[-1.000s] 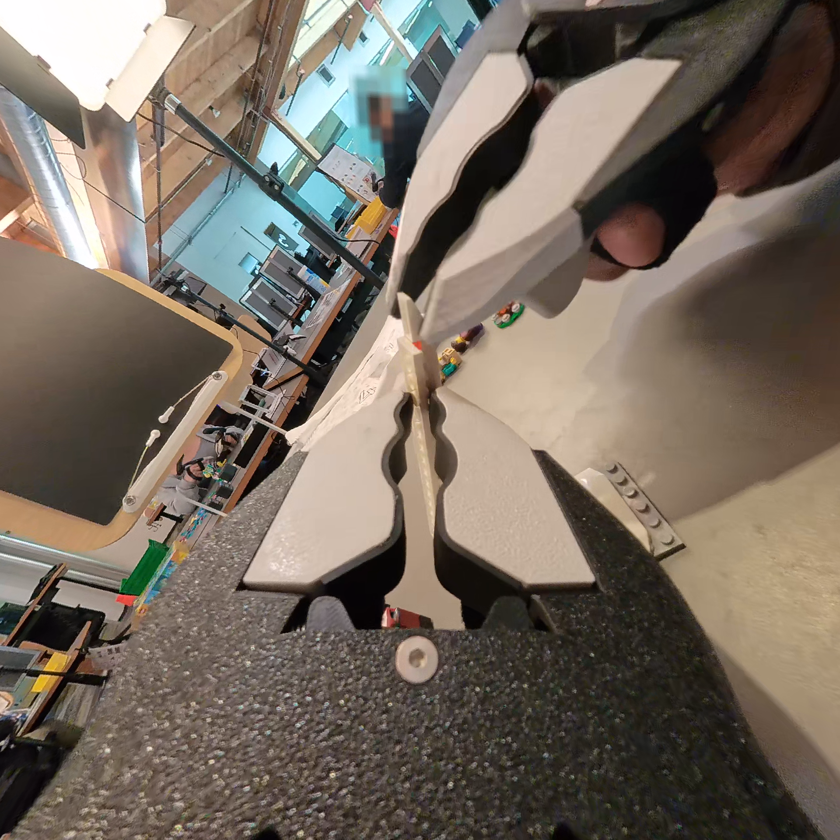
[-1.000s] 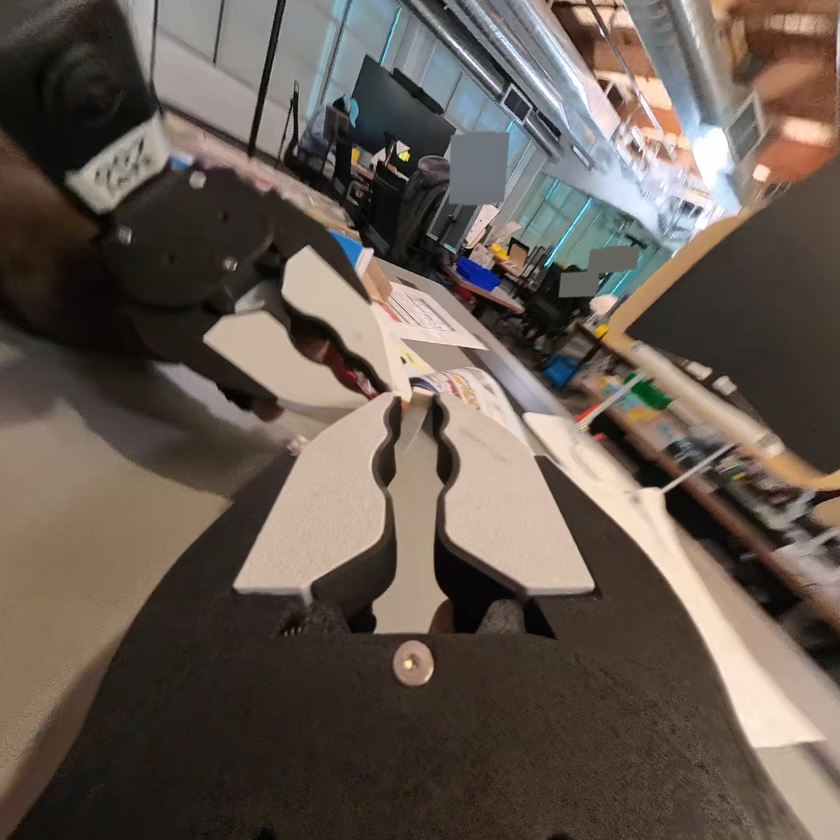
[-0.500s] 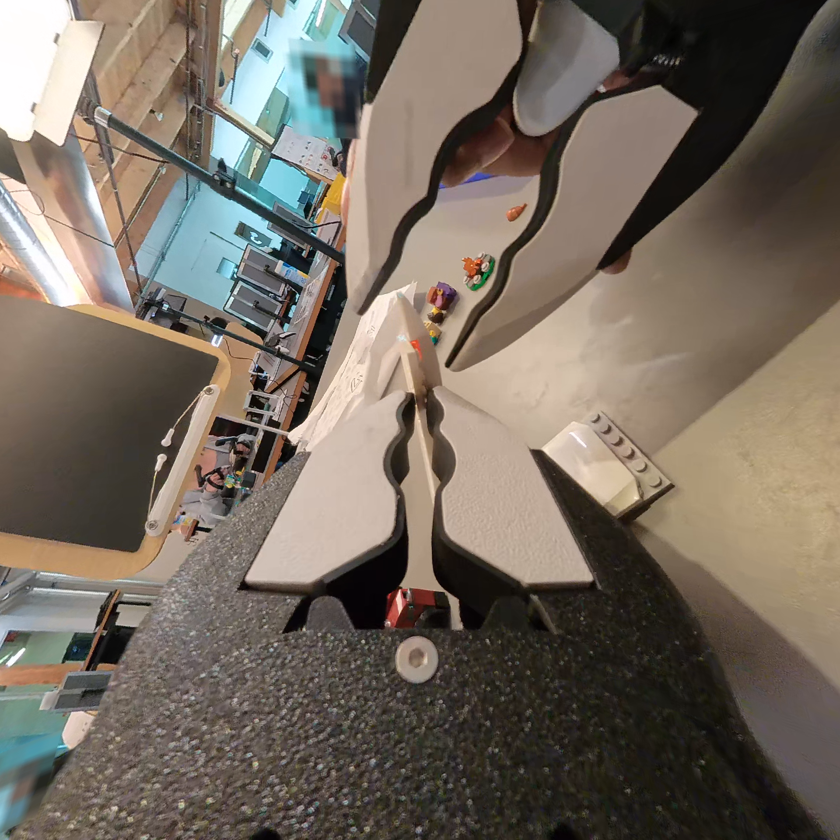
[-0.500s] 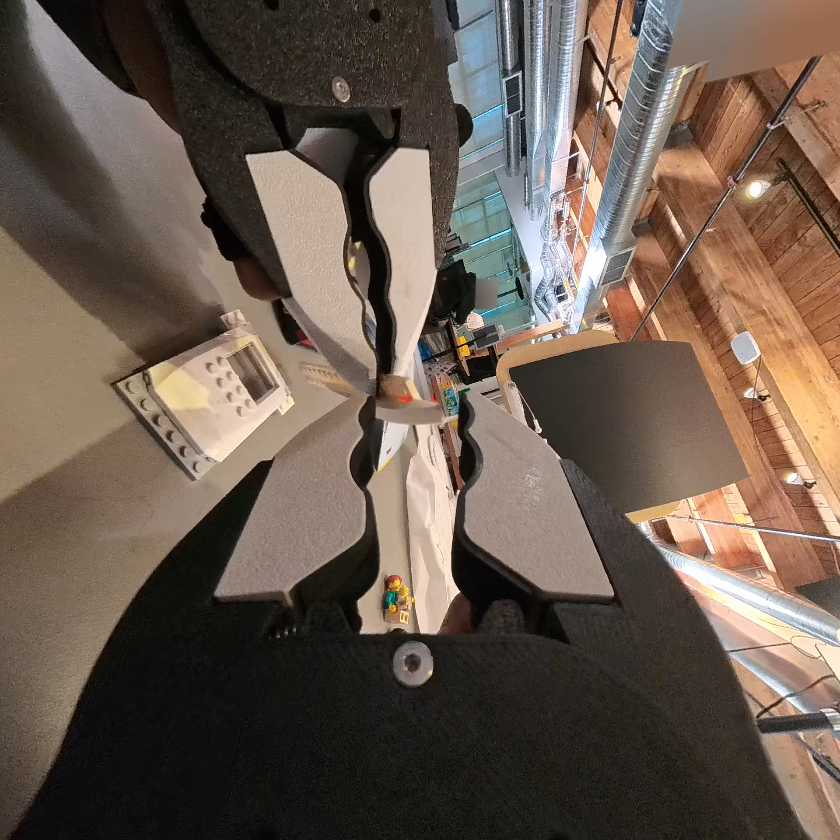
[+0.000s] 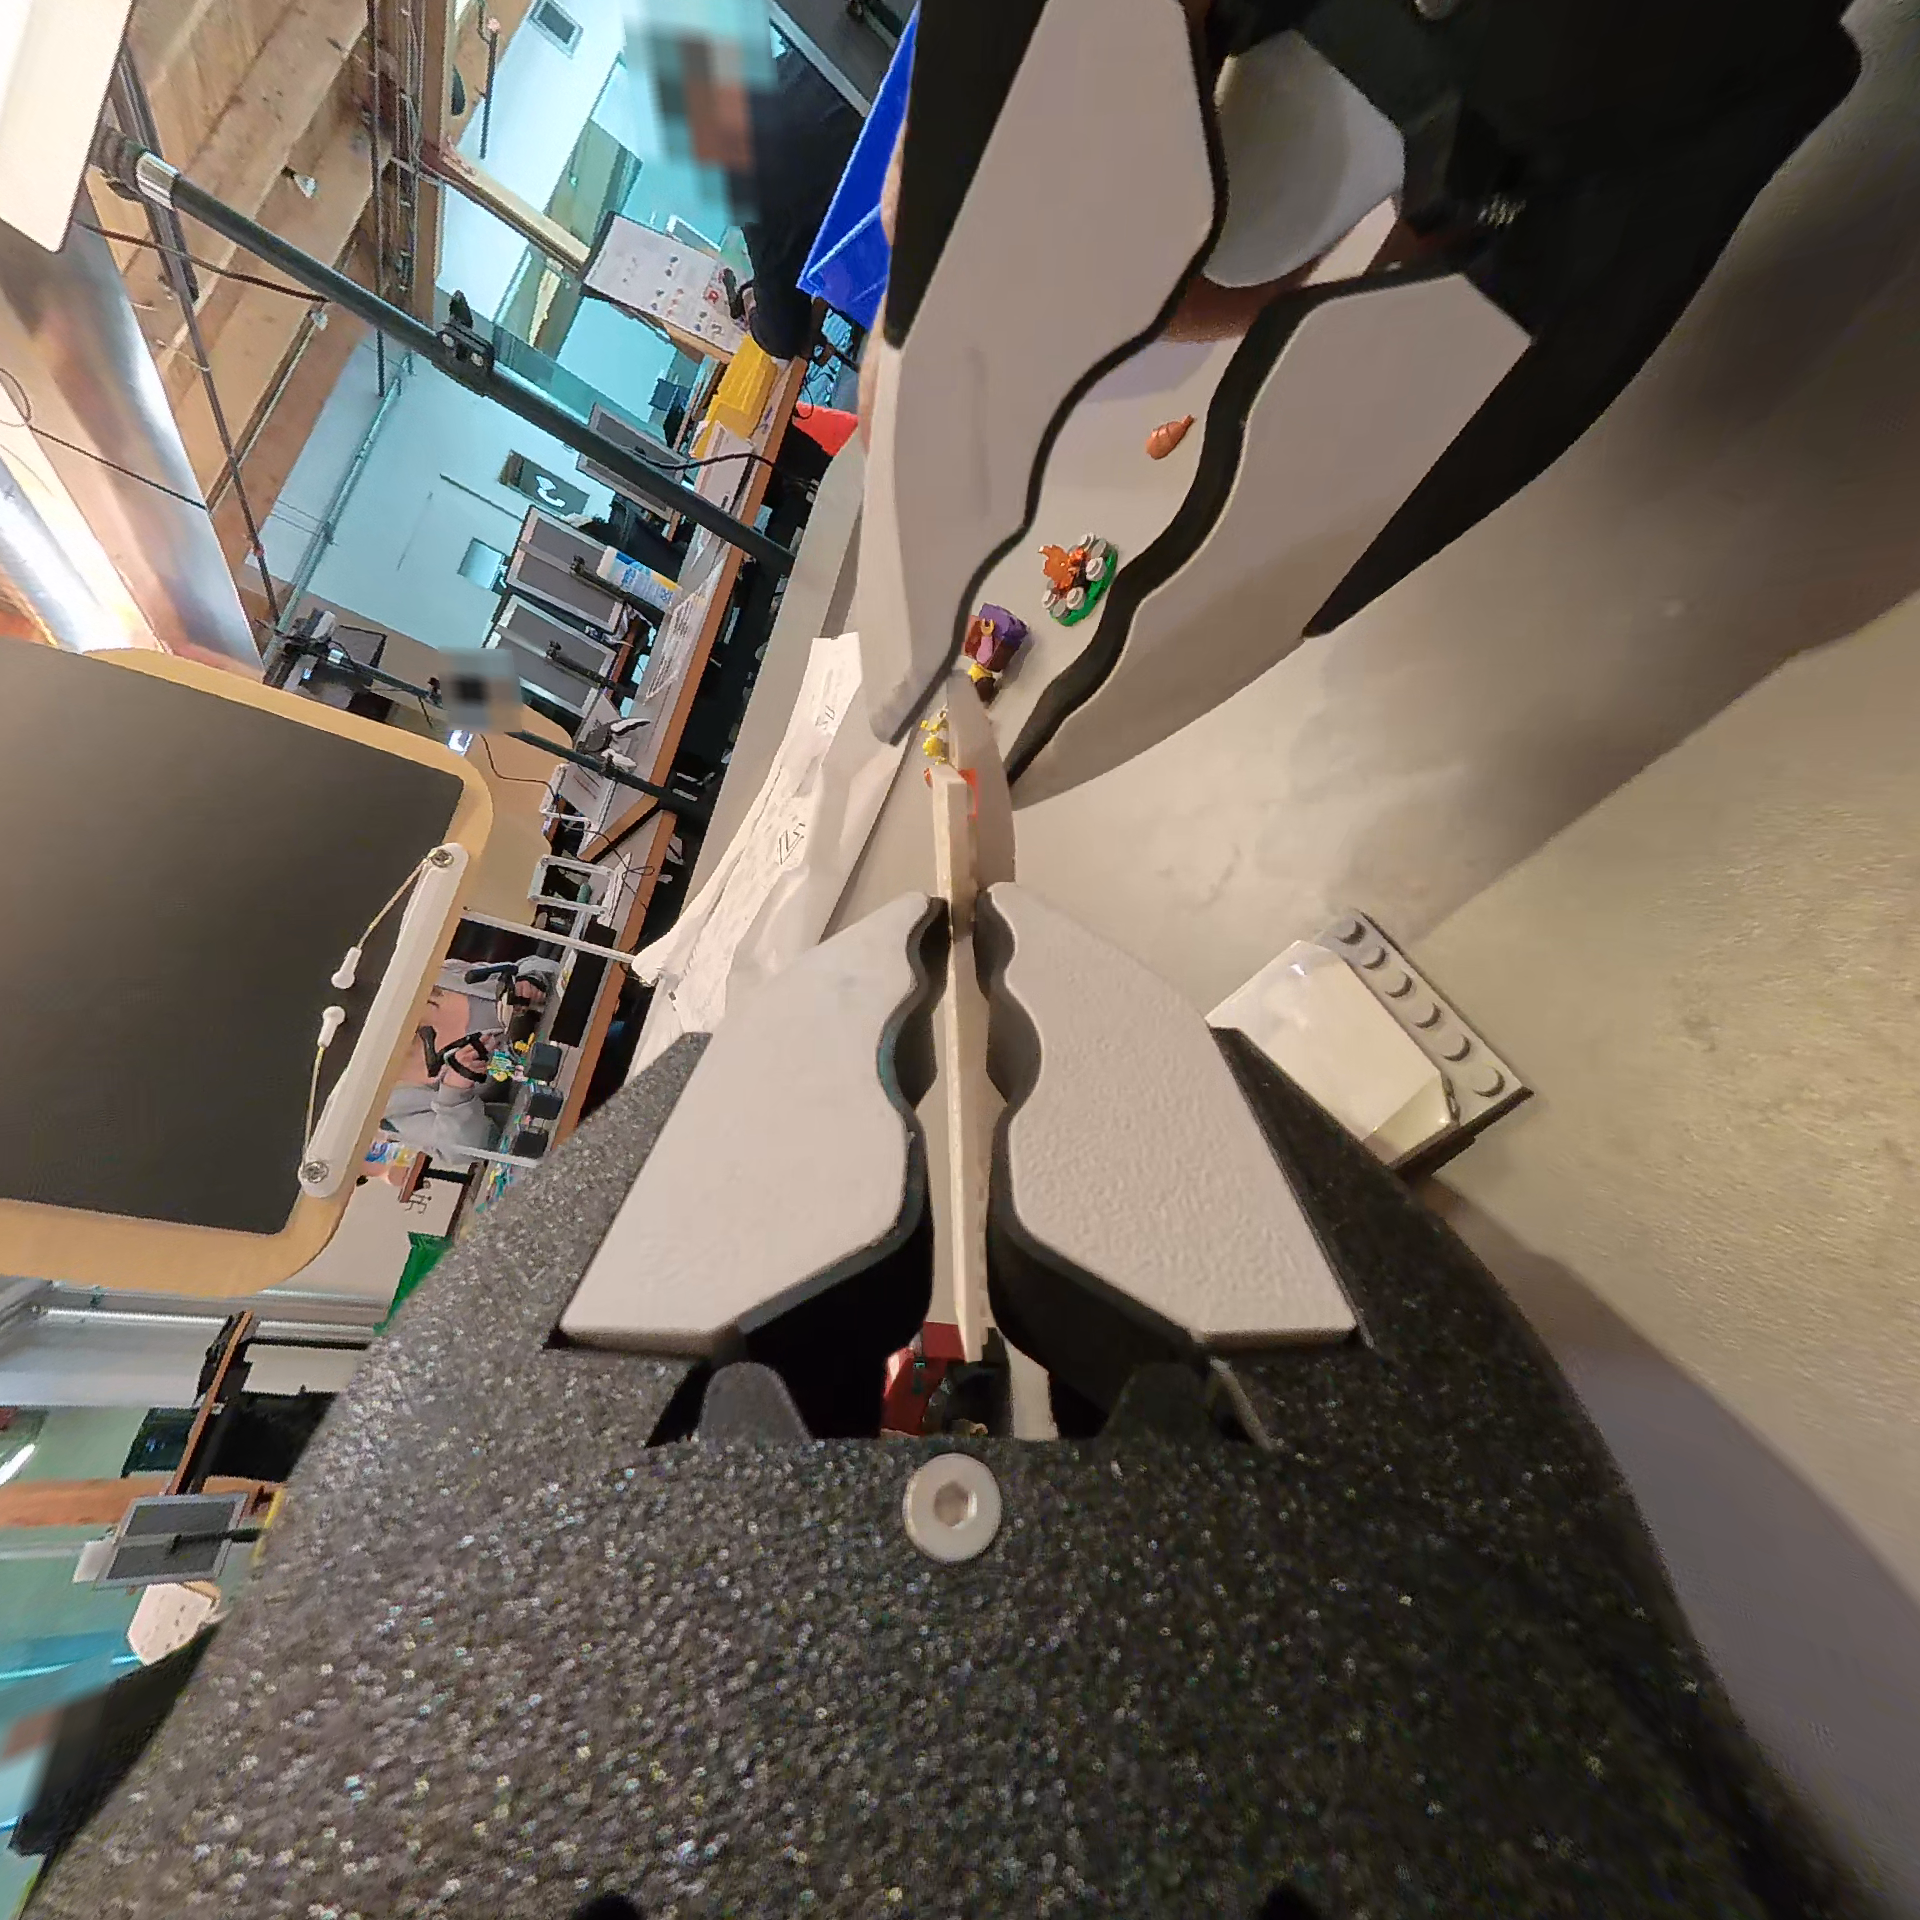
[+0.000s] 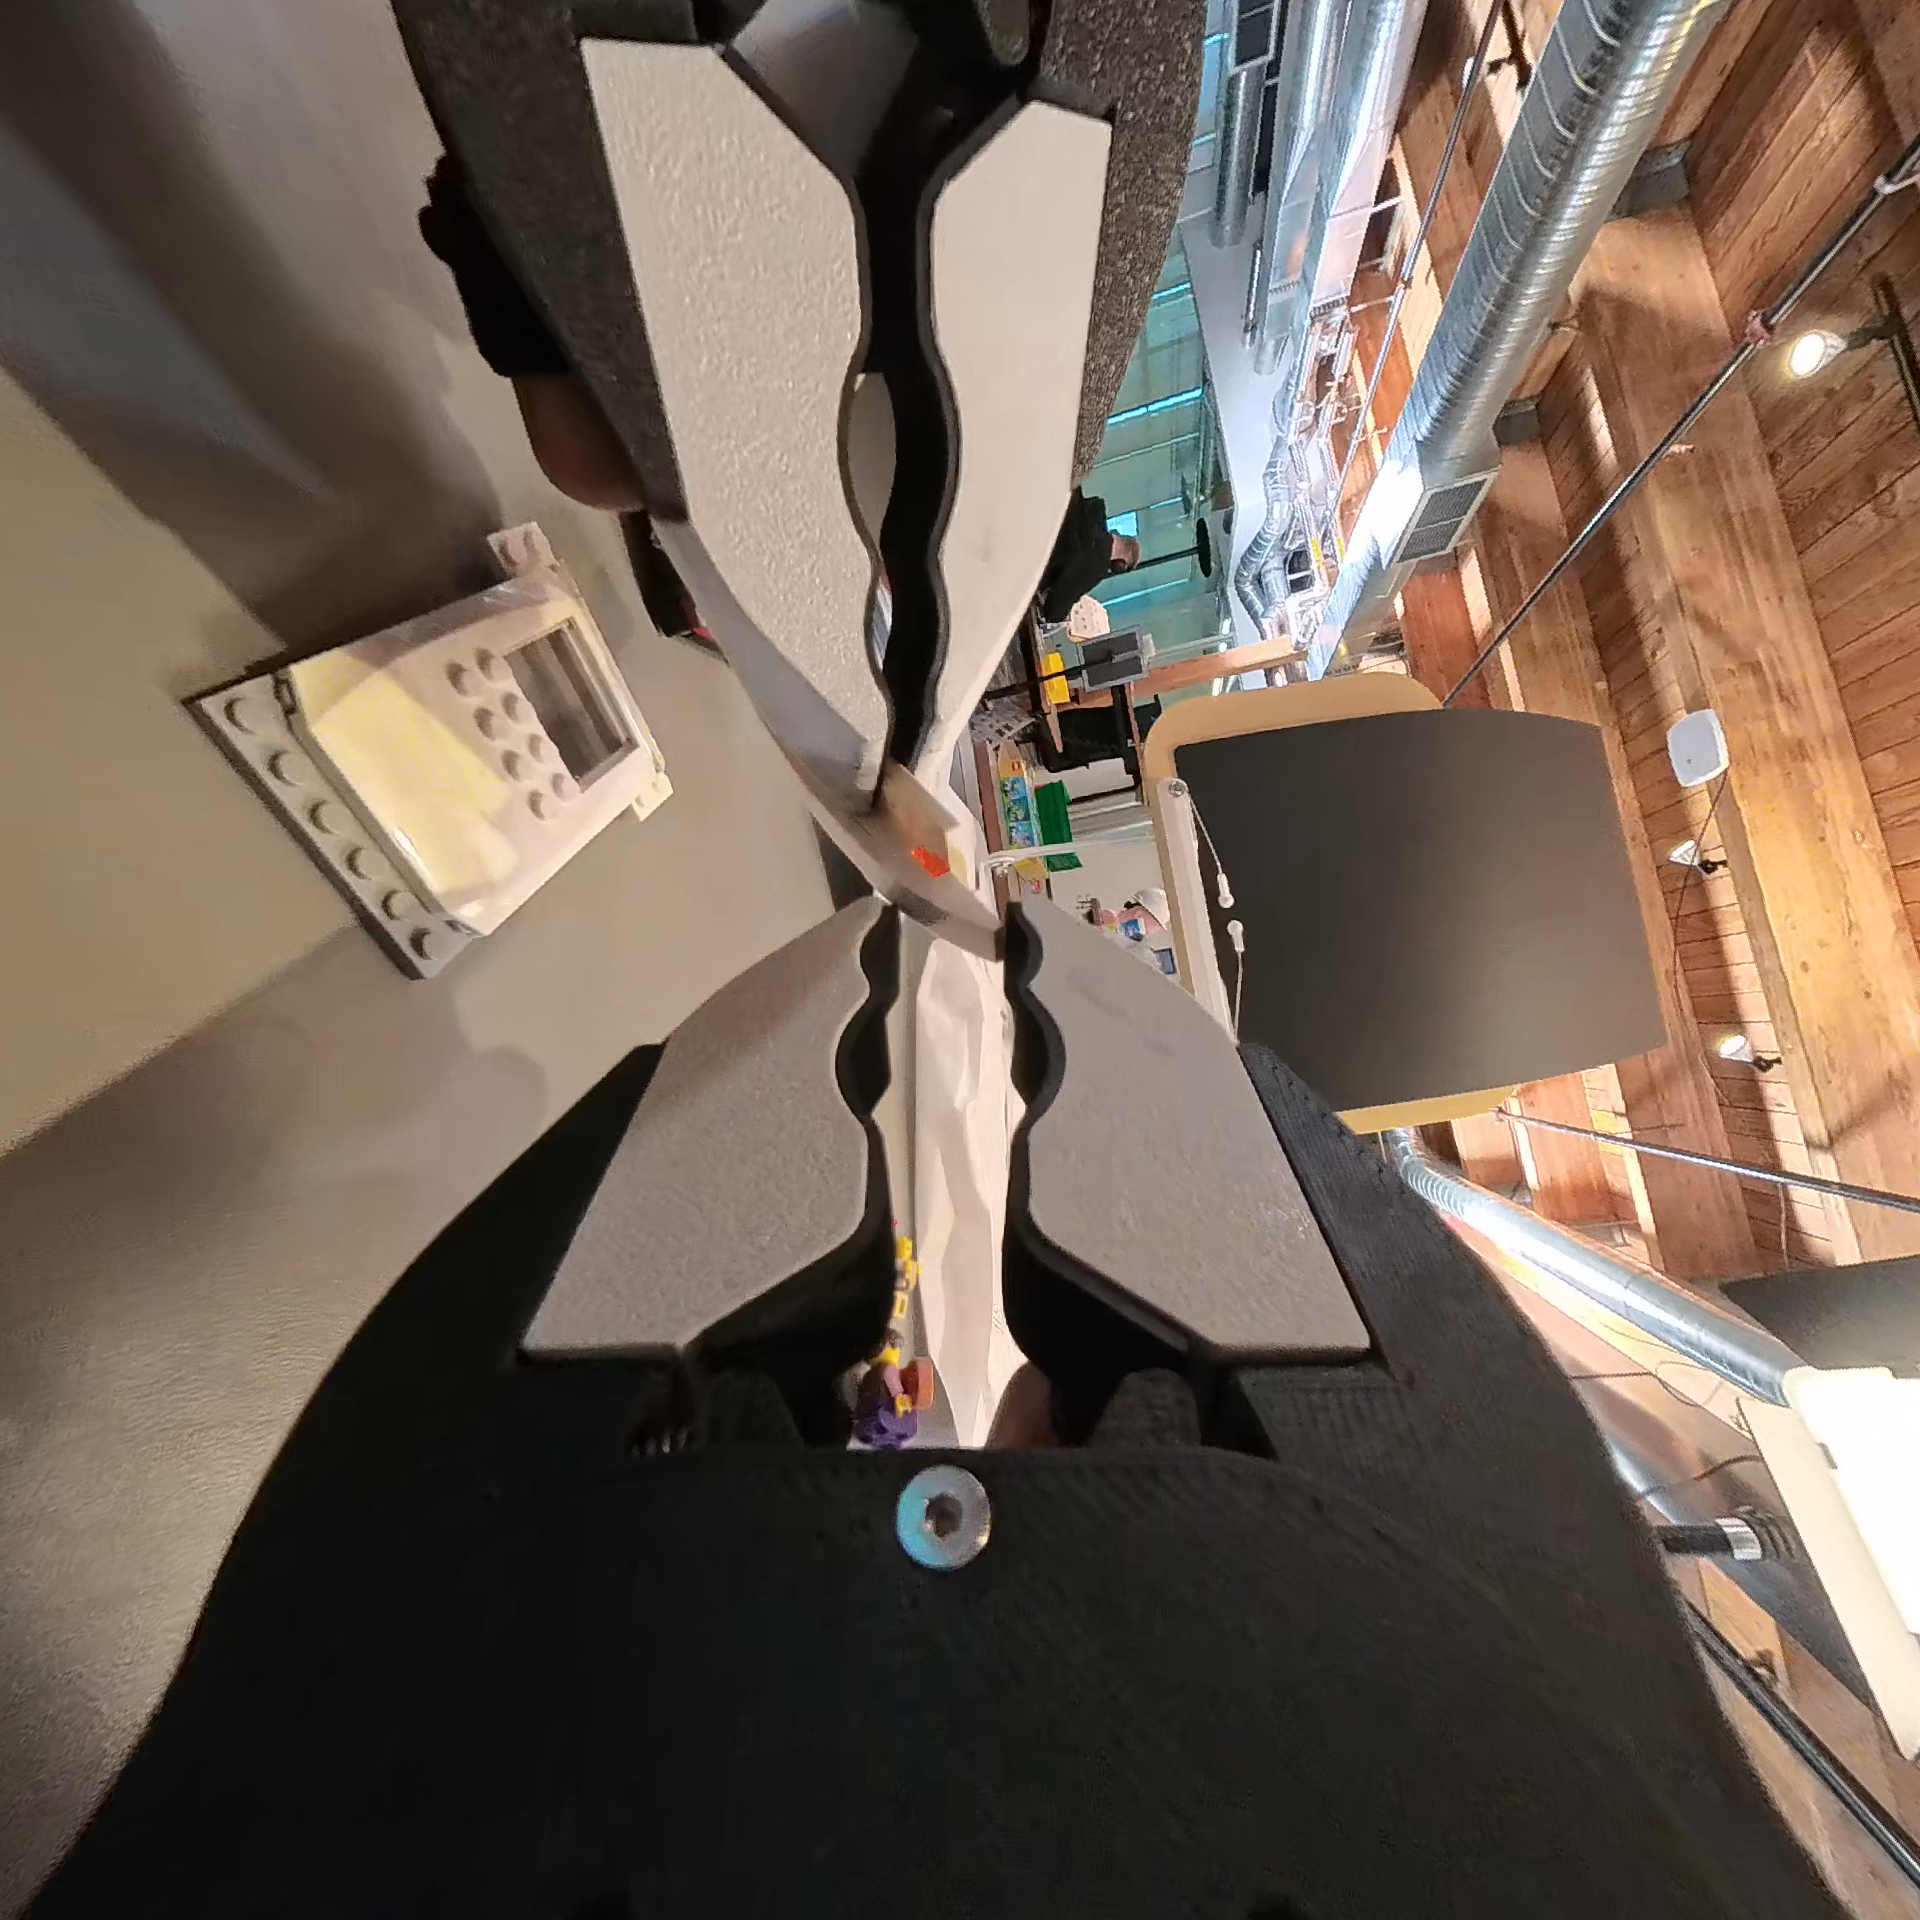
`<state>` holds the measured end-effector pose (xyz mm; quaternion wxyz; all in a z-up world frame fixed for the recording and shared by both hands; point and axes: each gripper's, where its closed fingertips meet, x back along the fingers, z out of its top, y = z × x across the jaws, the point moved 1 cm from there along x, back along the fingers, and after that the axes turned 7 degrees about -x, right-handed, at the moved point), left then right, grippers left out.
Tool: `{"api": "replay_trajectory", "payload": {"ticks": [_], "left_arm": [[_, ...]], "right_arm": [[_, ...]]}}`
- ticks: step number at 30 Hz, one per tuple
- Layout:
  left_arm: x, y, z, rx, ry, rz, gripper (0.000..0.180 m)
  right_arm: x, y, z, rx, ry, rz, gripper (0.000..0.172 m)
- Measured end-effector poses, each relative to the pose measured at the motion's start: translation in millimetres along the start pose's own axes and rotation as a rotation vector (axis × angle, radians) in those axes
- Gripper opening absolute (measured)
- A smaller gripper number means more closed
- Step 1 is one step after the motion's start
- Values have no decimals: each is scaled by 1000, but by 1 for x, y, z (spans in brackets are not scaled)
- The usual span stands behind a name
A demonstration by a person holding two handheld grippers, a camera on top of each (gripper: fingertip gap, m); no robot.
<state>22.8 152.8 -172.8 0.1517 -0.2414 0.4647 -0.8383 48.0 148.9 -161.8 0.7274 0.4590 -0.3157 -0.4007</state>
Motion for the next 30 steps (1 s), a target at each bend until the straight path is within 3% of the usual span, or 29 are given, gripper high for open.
{"api": "replay_trajectory", "payload": {"ticks": [25, 30], "left_arm": [[0, -22, -11, 576, 26, -45, 7], [-1, -19, -16, 594, 14, -68, 4]], "right_arm": [[-6, 0, 0, 45, -72, -107, 4], [-7, 4, 0, 22, -70, -127, 4]]}}
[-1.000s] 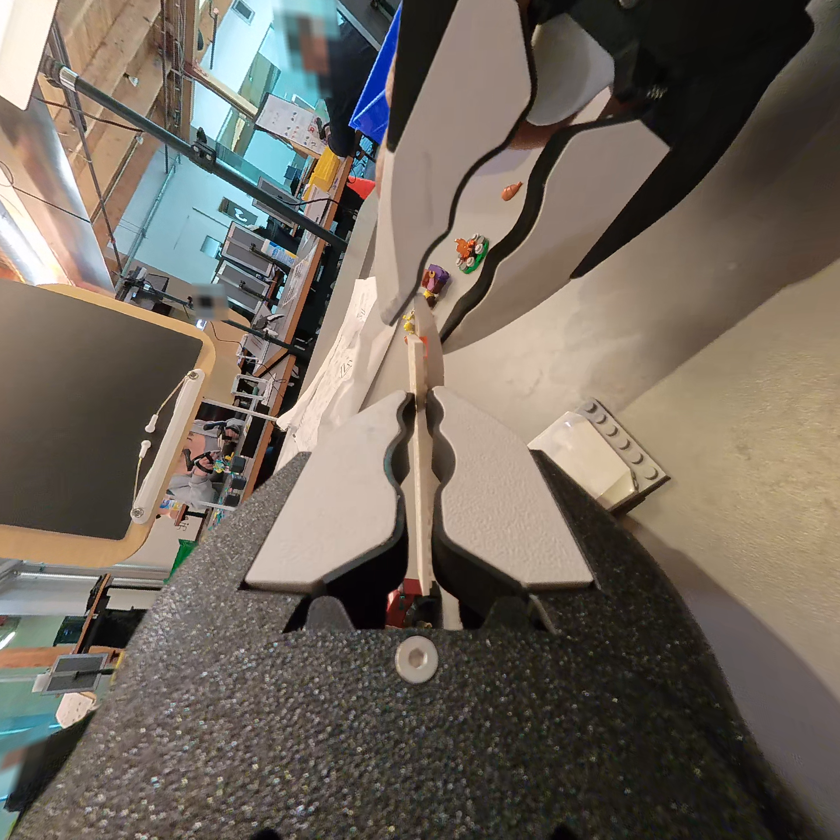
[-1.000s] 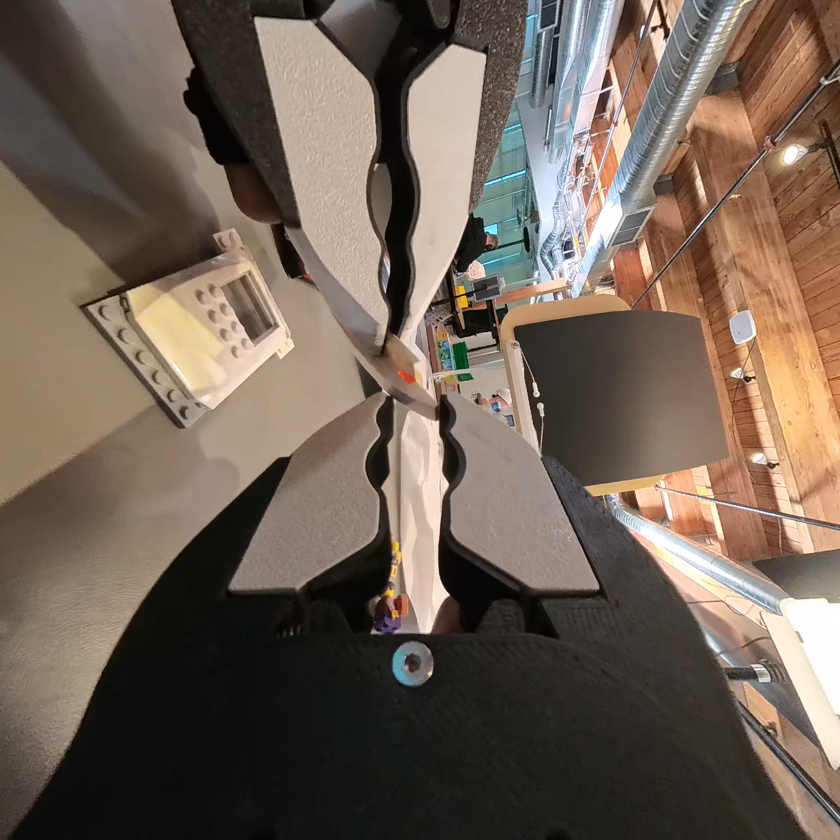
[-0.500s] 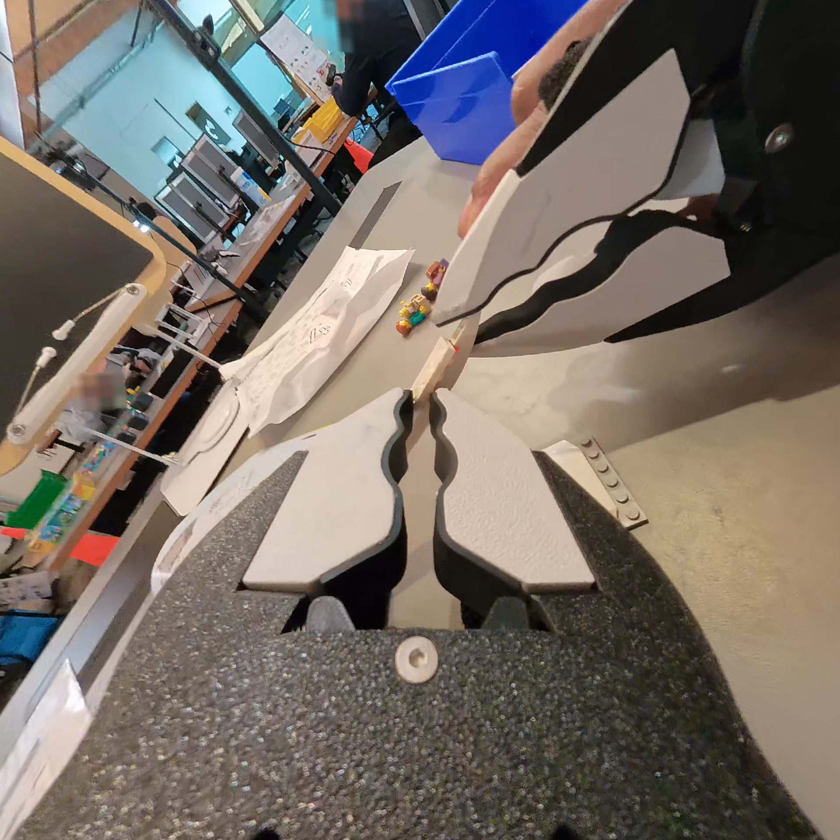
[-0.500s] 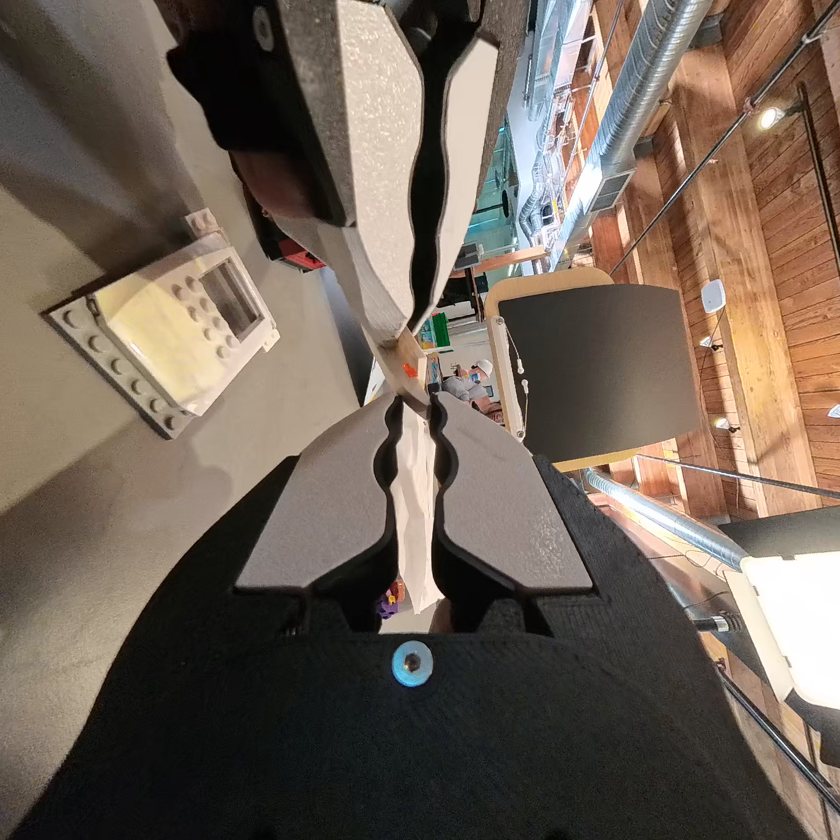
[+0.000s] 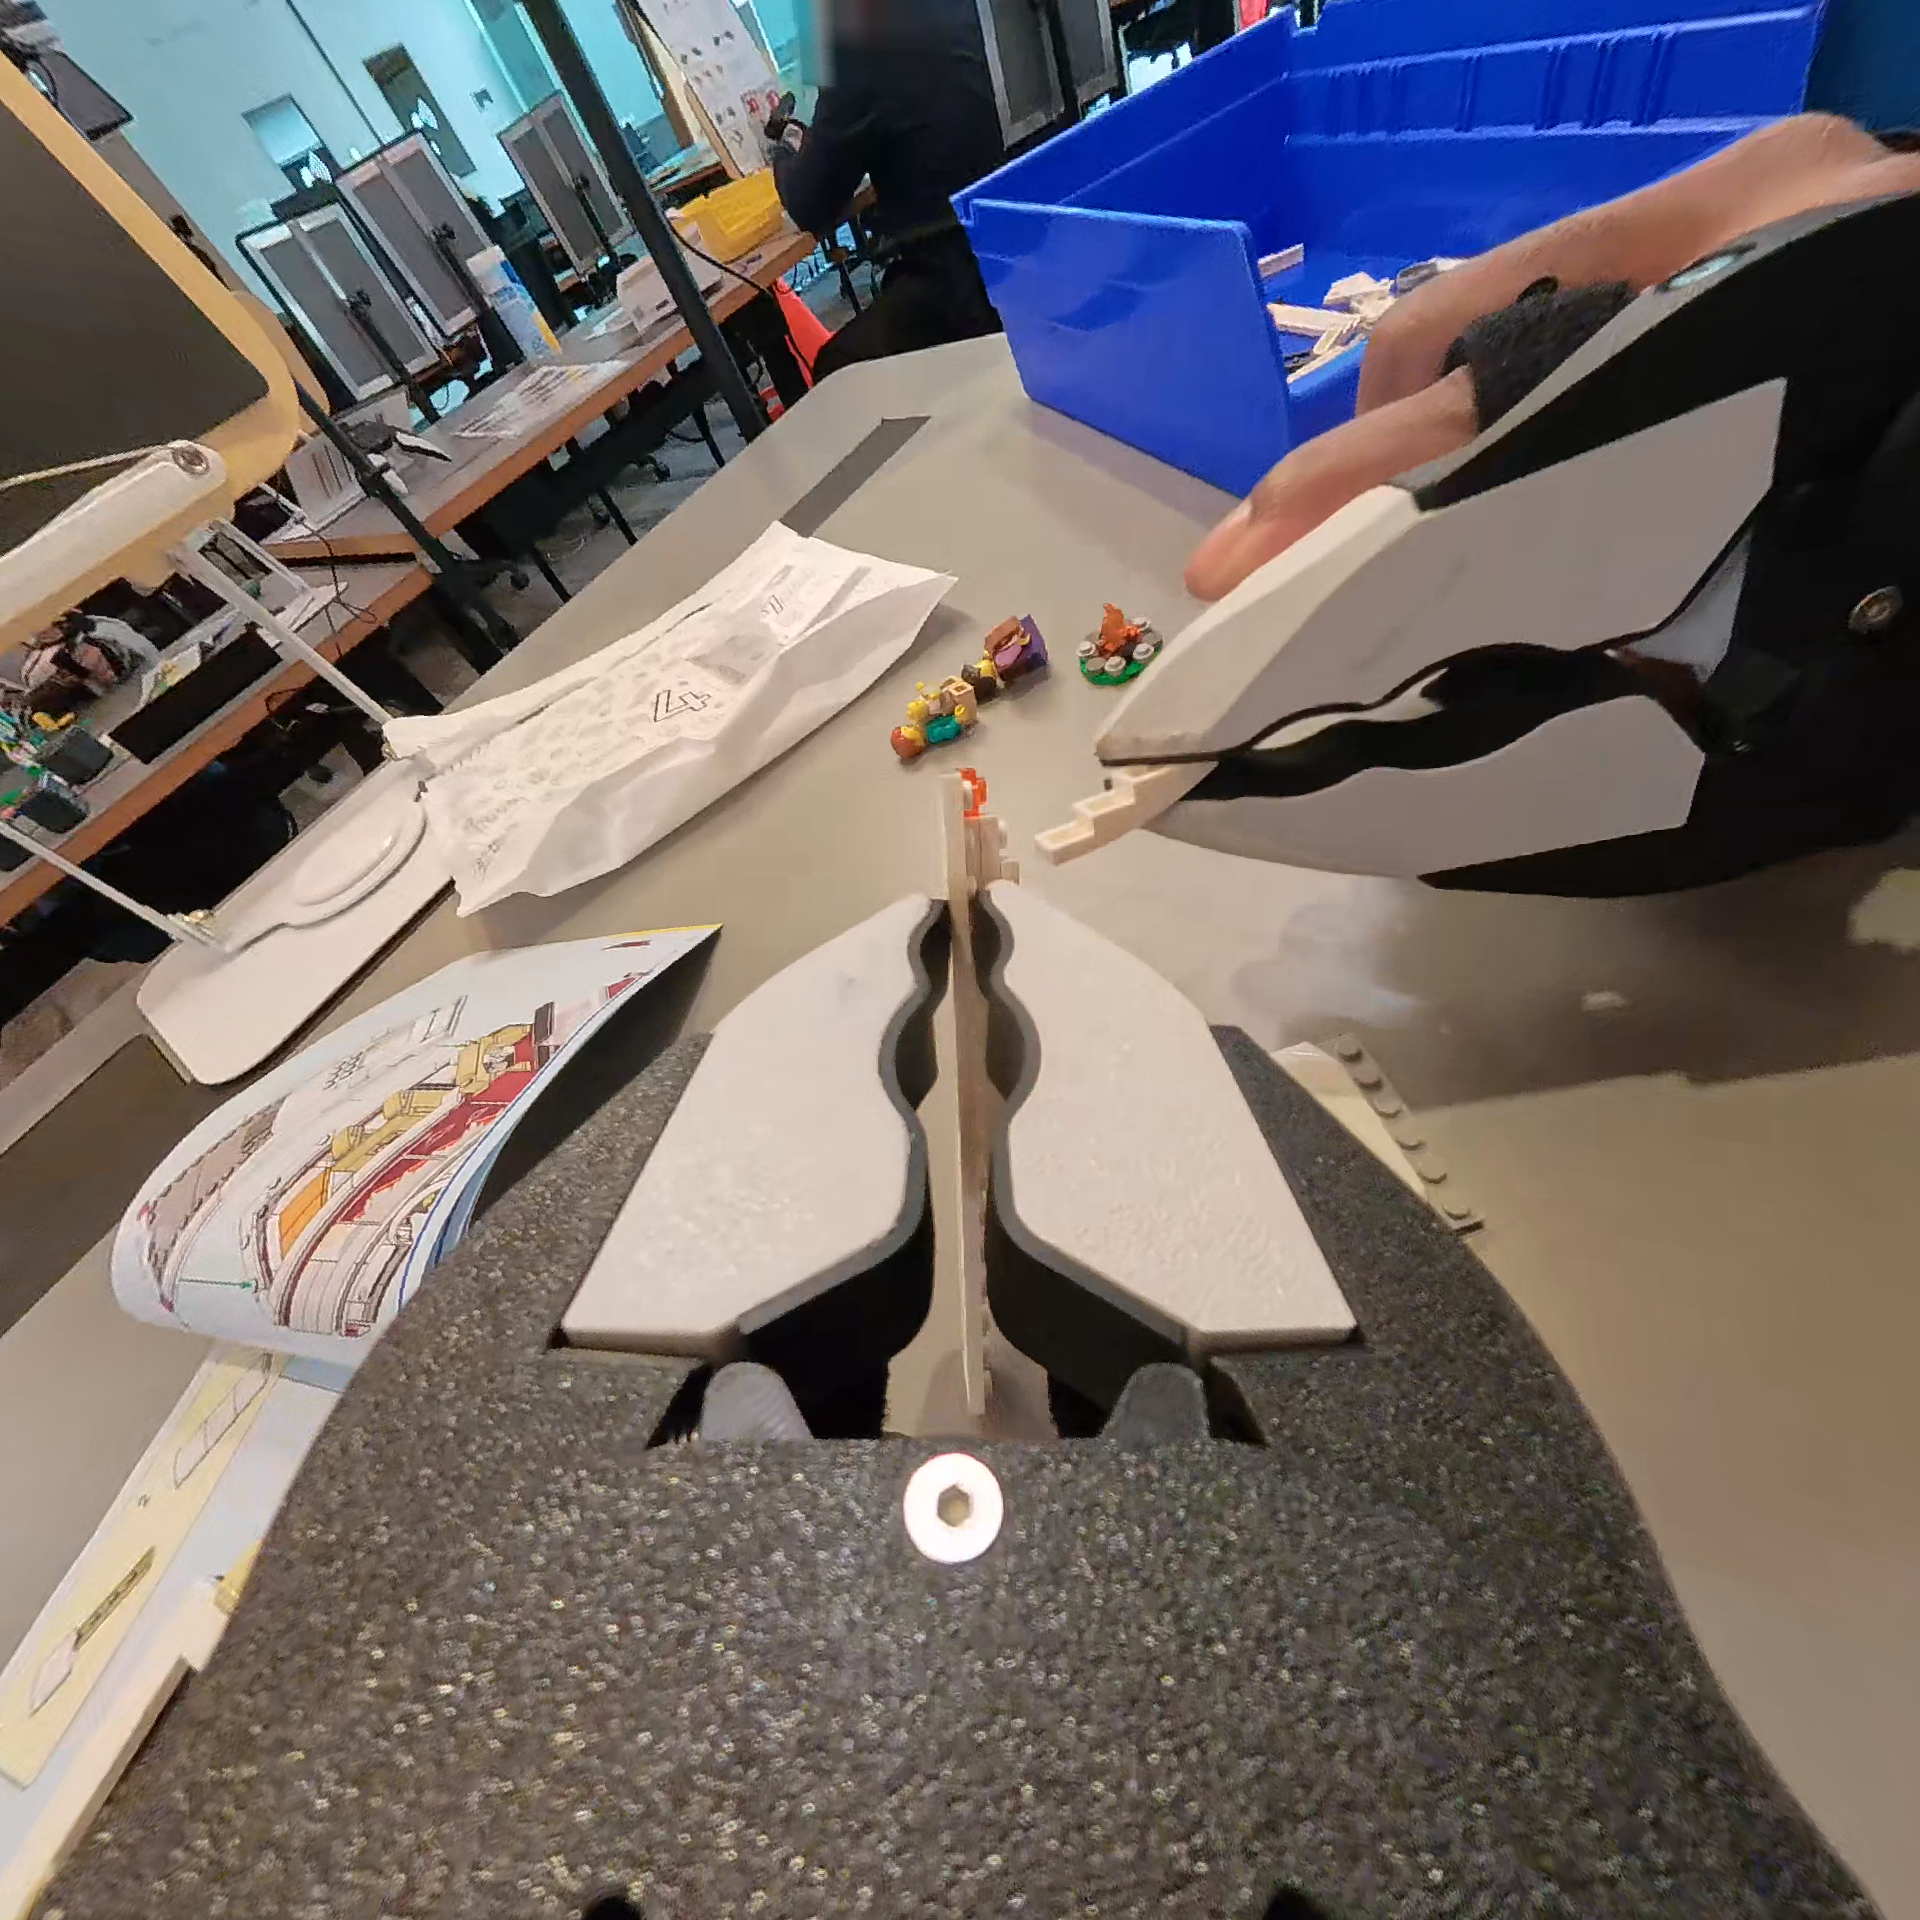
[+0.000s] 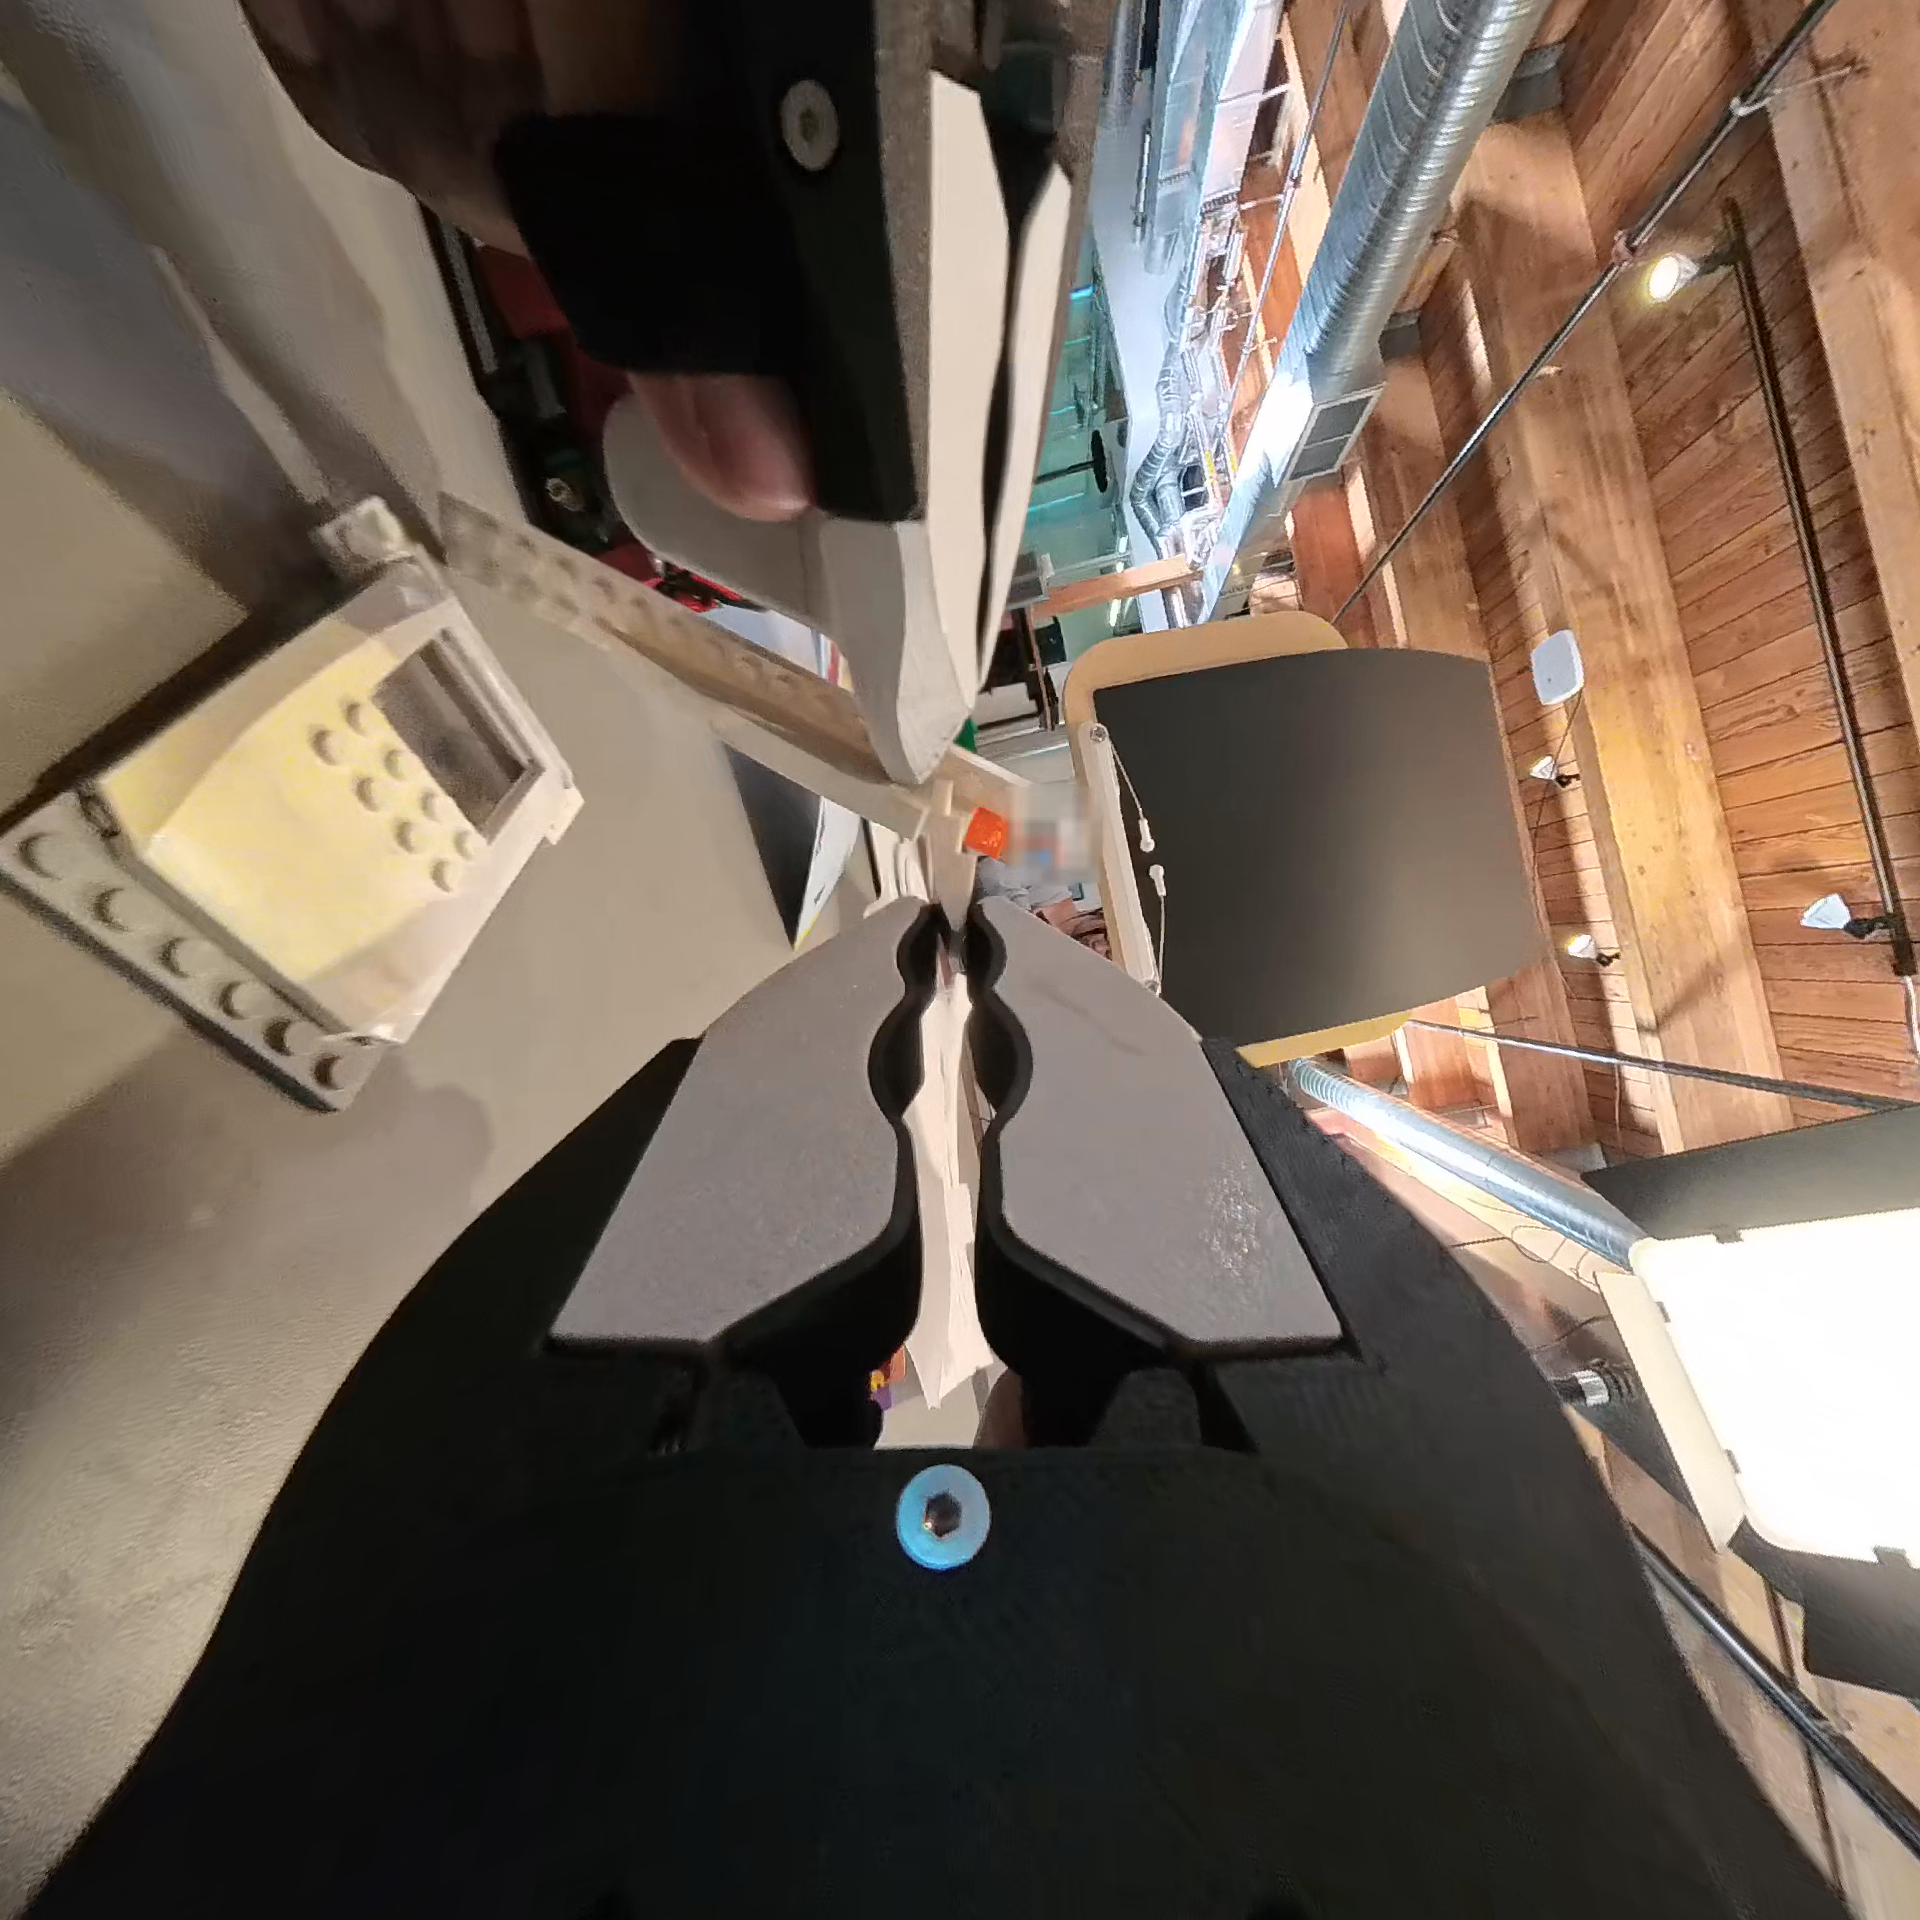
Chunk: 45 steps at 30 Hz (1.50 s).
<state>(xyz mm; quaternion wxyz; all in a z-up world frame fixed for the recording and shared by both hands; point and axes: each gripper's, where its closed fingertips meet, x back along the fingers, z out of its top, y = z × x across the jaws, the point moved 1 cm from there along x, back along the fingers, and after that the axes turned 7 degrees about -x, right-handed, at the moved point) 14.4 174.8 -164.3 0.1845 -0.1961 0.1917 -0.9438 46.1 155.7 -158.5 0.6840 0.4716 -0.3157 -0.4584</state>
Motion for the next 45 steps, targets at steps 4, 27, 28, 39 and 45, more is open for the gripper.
{"api": "replay_trajectory", "payload": {"ticks": [4, 27, 28, 39, 45], "left_arm": [[0, 0, 1, -16, 9, 4, 4], [11, -12, 11, -28, 84, 72, 4], [11, -14, 12, -5, 96, 68, 4], [28, -33, 31, 364, 369, -15, 4], [33, -48, 28, 537, 458, -12, 4]], "right_arm": [[0, 4, -4, -44, -7, 0, 5], [87, 114, -203, -504, -739, -548, 11], [79, 109, -192, -504, -695, -516, 11], [-20, -15, -7, -446, -68, 133, 2], [-33, -4, 30, -778, 108, 198, 20]]}}
